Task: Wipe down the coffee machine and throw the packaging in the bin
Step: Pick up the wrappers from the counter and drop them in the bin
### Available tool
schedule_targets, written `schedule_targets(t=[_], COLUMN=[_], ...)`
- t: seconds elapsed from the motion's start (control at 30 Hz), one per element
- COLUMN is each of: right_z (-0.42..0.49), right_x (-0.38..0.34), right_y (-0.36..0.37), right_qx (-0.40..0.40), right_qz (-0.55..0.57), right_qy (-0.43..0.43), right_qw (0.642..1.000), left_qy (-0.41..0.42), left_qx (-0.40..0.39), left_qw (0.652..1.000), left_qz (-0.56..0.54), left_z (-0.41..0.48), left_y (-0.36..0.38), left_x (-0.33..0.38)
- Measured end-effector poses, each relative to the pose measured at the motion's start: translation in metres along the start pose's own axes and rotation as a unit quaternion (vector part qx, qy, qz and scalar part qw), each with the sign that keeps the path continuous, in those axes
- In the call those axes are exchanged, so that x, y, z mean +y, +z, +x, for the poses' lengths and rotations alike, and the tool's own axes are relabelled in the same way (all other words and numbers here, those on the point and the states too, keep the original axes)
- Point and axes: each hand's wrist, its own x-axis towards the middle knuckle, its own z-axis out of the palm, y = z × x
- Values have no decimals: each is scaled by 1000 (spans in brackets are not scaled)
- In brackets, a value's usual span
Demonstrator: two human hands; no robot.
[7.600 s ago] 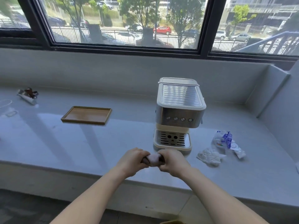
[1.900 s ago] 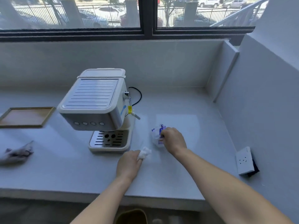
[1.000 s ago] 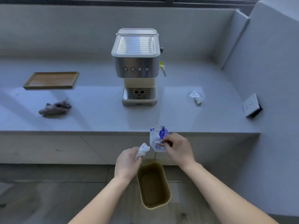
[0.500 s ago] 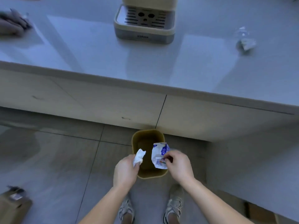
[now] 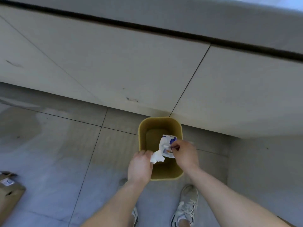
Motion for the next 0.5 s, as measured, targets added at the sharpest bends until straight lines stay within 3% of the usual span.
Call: schedule_targets(t=[0.1,0.5], right_z=[7,5], right_x=[1,9], right_y=[9,4], right_qx=[4,-10], right_qz=[11,34], right_qy=[-6,-17], right_qw=[1000,999], left_qy=[31,23], left_qx=[7,28], left_qw=[999,996], left_qz=[-3,77], left_z=[4,10], left_y=[10,-10], left_x=[0,-3])
